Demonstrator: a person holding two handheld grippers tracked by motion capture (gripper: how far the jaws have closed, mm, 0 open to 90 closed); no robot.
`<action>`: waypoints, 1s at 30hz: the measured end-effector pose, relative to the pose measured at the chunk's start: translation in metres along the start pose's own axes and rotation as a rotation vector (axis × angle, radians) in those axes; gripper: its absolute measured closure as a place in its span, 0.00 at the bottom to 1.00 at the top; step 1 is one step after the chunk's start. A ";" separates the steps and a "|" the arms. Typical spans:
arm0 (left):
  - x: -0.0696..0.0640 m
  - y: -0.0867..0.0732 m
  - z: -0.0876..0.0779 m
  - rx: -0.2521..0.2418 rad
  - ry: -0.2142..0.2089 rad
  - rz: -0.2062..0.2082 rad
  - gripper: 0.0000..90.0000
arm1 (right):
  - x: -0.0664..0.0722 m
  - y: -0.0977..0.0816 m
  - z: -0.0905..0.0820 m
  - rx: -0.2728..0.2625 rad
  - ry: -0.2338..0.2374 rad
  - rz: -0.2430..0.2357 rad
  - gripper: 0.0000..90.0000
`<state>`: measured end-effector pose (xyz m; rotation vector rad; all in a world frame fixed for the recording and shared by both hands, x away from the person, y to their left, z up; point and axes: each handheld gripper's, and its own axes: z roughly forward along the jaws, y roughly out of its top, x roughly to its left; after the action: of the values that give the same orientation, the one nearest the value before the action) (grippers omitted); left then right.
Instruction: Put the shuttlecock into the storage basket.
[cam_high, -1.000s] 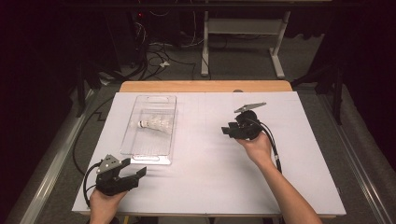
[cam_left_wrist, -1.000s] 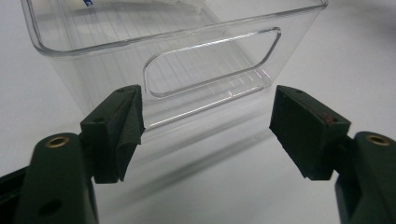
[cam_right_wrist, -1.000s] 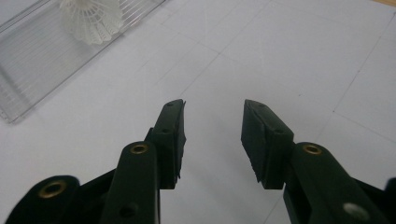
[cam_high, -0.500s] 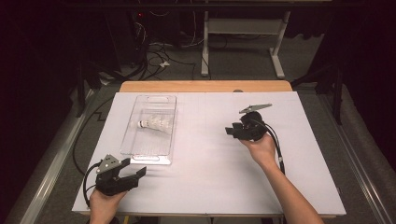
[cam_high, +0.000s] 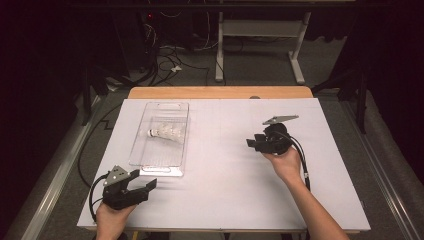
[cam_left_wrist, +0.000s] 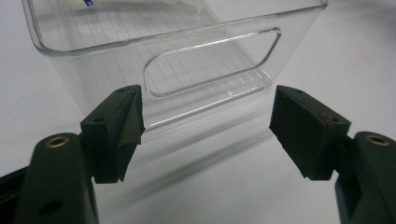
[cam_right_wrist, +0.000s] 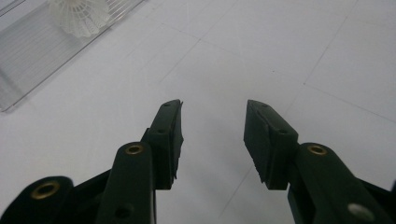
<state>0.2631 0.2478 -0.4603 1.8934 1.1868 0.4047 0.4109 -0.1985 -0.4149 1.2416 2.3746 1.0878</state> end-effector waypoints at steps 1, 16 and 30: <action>0.000 0.000 0.000 0.000 0.000 0.000 0.30 | -0.001 -0.001 -0.001 0.001 -0.003 0.001 0.63; 0.001 0.000 0.000 -0.003 0.001 -0.005 0.30 | -0.003 -0.008 -0.006 0.002 -0.010 0.005 0.62; 0.001 0.000 0.000 -0.002 0.001 -0.005 0.30 | -0.008 -0.018 -0.014 -0.004 -0.020 0.014 0.62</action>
<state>0.2632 0.2483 -0.4604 1.8885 1.1913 0.4037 0.3974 -0.2179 -0.4194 1.2640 2.3514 1.0785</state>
